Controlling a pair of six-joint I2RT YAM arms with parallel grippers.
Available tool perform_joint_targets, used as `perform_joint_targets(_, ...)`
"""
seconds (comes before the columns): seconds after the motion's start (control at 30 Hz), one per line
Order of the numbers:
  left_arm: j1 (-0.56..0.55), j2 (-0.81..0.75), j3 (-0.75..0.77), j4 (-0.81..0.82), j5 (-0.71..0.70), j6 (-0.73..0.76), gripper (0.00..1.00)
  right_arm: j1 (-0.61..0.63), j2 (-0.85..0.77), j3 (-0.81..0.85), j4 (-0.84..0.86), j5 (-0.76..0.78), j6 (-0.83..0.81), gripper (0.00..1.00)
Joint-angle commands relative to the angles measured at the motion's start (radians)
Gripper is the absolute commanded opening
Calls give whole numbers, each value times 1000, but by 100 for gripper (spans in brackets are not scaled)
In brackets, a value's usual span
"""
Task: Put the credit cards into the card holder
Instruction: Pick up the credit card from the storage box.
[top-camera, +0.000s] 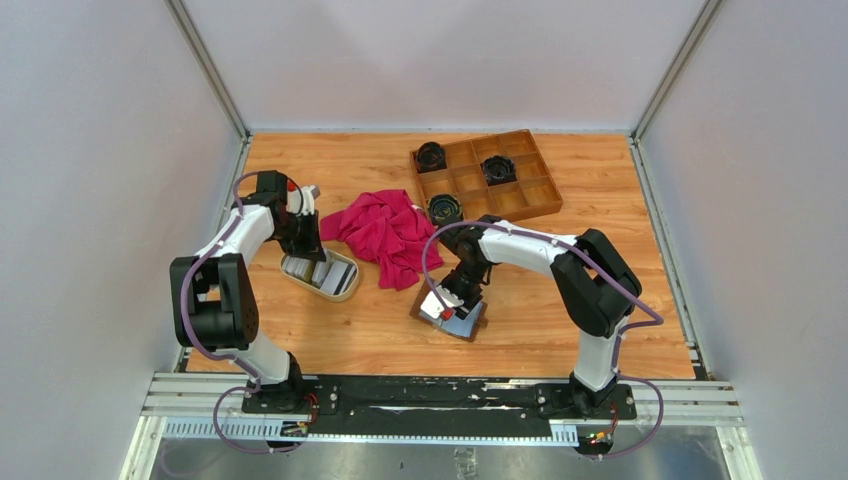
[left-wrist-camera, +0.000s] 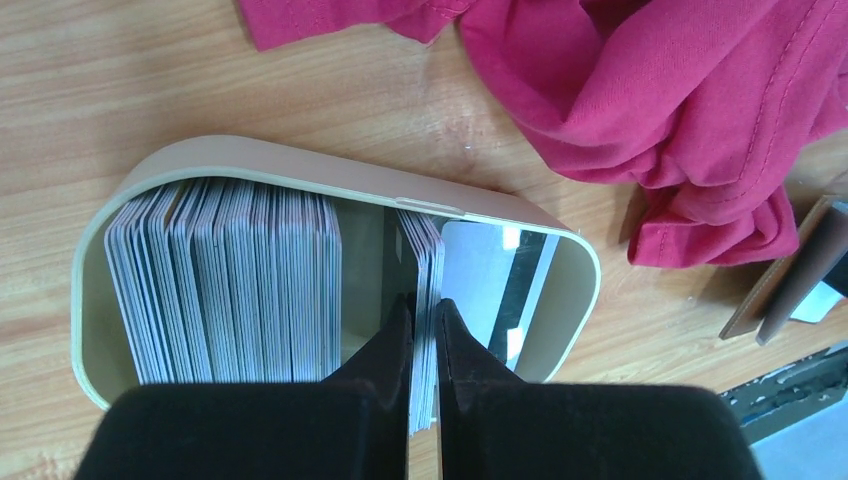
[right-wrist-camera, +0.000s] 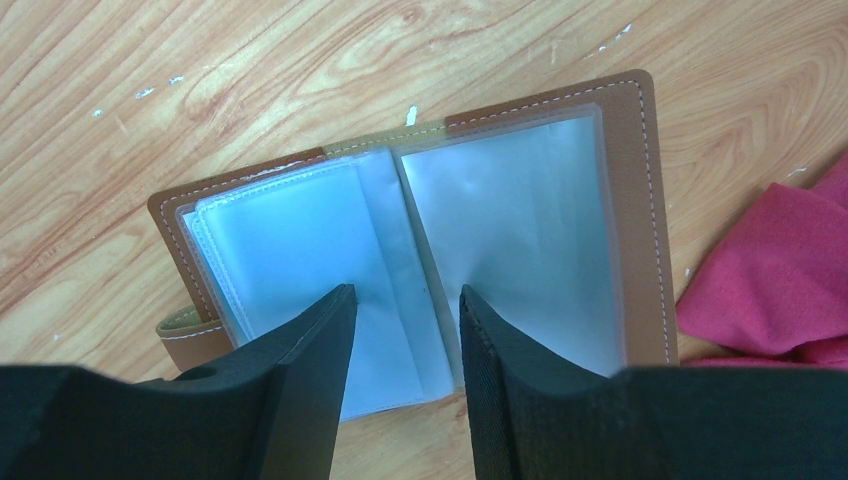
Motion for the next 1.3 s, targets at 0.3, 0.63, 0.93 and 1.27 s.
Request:
perform_joint_targets(0.3, -6, 40, -25, -14, -79, -3, 34, 32, 58, -15, -25, 26, -26, 46)
perform_joint_targets(0.63, -7, -25, -10, -22, -62, -12, 32, 31, 60, -15, -28, 27, -26, 46)
perform_joint_targets(0.93, -5, -58, 6, -38, -57, -18, 26, 31, 60, -13, -27, 26, -25, 46)
perform_joint_targets(1.27, -4, 56, 20, -38, -28, -2, 34, 31, 60, -12, -28, 29, -26, 46)
